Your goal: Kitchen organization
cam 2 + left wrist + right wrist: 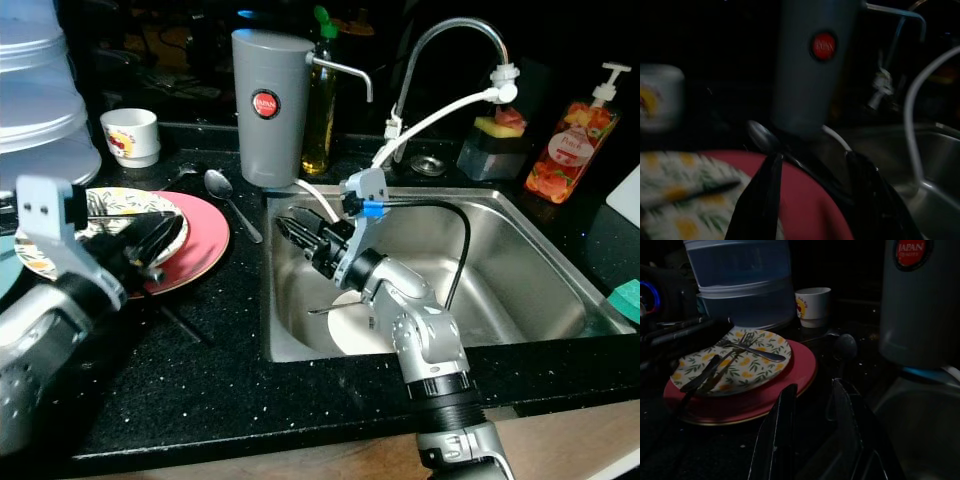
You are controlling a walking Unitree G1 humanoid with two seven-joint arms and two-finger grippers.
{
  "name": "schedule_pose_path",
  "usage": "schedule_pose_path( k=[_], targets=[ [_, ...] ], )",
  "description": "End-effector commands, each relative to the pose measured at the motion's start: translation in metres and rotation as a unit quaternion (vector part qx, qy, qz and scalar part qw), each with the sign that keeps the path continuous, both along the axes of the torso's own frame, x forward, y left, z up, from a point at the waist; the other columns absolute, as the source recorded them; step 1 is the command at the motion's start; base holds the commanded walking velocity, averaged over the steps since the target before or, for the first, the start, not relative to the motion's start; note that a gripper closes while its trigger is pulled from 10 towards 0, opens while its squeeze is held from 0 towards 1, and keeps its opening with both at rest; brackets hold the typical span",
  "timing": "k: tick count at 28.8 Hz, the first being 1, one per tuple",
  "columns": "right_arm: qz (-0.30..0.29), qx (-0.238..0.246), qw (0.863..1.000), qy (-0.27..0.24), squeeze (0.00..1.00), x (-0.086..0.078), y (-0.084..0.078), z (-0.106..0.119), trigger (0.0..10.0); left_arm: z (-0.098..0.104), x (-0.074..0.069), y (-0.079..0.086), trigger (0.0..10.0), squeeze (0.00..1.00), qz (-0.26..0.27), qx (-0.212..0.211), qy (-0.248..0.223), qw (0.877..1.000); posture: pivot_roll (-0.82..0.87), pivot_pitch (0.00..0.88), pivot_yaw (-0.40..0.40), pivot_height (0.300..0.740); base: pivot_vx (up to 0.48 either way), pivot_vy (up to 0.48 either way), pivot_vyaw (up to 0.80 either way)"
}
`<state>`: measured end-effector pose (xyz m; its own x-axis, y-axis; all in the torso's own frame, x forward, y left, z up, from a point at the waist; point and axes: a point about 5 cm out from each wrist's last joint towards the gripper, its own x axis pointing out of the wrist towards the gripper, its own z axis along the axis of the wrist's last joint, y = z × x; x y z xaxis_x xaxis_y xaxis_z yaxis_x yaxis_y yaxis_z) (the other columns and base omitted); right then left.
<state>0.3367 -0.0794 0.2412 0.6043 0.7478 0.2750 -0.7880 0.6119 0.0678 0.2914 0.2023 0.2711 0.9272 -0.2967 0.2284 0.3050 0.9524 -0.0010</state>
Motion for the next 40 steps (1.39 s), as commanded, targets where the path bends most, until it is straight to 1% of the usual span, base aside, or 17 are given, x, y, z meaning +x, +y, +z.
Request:
schedule_pose_path(
  k=[1,4,7,9,13,16,17,18,20,22,26,28,31,33,35,37,40],
  targets=[
    [-0.005,0.006,1.000,-0.005,0.00,0.001,-0.004,0.003,10.0,0.002,0.003,0.000,10.0,1.00,0.006,0.018,0.006,1.000,0.06,0.017,-0.105,0.740,0.000,0.000,0.00],
    [-0.005,0.008,1.000,-0.004,0.00,0.001,-0.005,0.003,10.0,0.014,0.006,-0.004,10.0,1.00,-0.035,0.014,-0.018,0.999,0.06,0.021,-0.104,0.740,0.000,0.000,0.00],
    [-0.003,0.011,1.000,-0.001,0.00,0.001,-0.003,0.003,10.0,0.021,0.005,-0.003,10.0,1.00,-0.122,0.059,-0.055,0.989,0.07,0.027,-0.111,0.740,0.000,0.000,0.00],
    [-0.002,0.012,1.000,-0.001,0.00,0.001,-0.003,0.003,10.0,0.021,0.005,-0.002,10.0,1.00,-0.140,0.060,-0.057,0.987,0.07,0.027,-0.111,0.740,0.000,0.000,0.00],
    [0.001,0.013,1.000,-0.001,0.00,0.001,-0.002,0.003,10.0,0.021,0.007,0.004,10.0,1.00,-0.174,0.079,-0.046,0.981,0.07,0.028,-0.111,0.740,0.000,0.000,0.00],
    [0.005,0.015,1.000,-0.001,0.00,0.001,-0.001,0.004,10.0,0.018,0.009,0.012,10.0,1.00,-0.219,0.135,0.002,0.966,0.07,0.027,-0.109,0.740,0.000,0.000,0.00],
    [0.005,0.015,1.000,-0.001,0.00,0.001,-0.002,0.004,10.0,0.016,0.009,0.014,10.0,0.28,-0.239,0.160,0.023,0.958,0.07,0.027,-0.109,0.740,0.000,0.000,0.00],
    [0.006,0.016,1.000,0.000,0.00,0.001,-0.002,0.004,10.0,0.007,0.004,0.019,10.0,0.00,-0.287,0.200,0.082,0.933,0.07,0.026,-0.108,0.740,0.000,0.000,0.00],
    [0.007,0.016,1.000,0.000,0.00,0.001,-0.002,0.004,10.0,0.001,0.000,0.024,10.0,0.00,-0.319,0.216,0.124,0.915,0.07,0.026,-0.107,0.740,0.000,0.000,0.00],
    [0.007,0.017,1.000,0.000,0.00,0.000,-0.003,0.004,10.0,0.000,0.001,0.028,10.0,0.00,-0.332,0.220,0.134,0.907,0.07,0.026,-0.106,0.740,0.000,0.000,0.00],
    [0.007,0.017,1.000,0.001,0.00,0.000,-0.003,0.004,10.0,0.004,0.006,0.030,10.0,0.00,-0.343,0.257,0.116,0.896,0.07,0.027,-0.103,0.740,0.000,0.000,0.00],
    [0.010,0.017,1.000,0.003,0.00,-0.001,-0.002,0.003,10.0,0.007,0.010,0.021,10.0,0.00,-0.368,0.262,0.087,0.888,0.07,0.027,-0.104,0.740,0.000,0.000,0.00],
    [0.015,0.017,1.000,0.005,0.00,-0.001,-0.002,0.002,10.0,0.008,0.013,0.016,10.0,0.00,-0.386,0.268,0.083,0.879,0.07,0.029,-0.103,0.740,0.000,0.000,0.00],
    [0.030,0.014,0.999,0.010,0.00,-0.003,-0.001,0.000,10.0,0.006,0.014,0.015,10.0,0.00,-0.411,0.279,0.099,0.862,0.07,0.029,-0.101,0.740,0.000,0.000,0.00],
    [0.041,0.008,0.999,0.014,0.00,-0.005,-0.001,-0.002,10.0,0.005,0.014,0.014,10.0,0.00,-0.414,0.284,0.100,0.859,0.07,0.030,-0.100,0.740,0.000,0.000,0.00],
    [0.095,-0.035,0.994,0.029,0.00,-0.013,0.000,-0.013,10.0,0.007,0.015,0.013,10.0,0.00,-0.427,0.301,0.099,0.847,0.07,0.030,-0.100,0.740,0.000,0.000,0.00],
    [0.116,-0.063,0.991,0.030,0.00,-0.017,-0.002,-0.018,10.0,0.008,0.016,0.012,10.0,0.00,-0.433,0.320,0.092,0.837,0.07,0.031,-0.098,0.740,0.000,0.000,0.00]
  ],
)
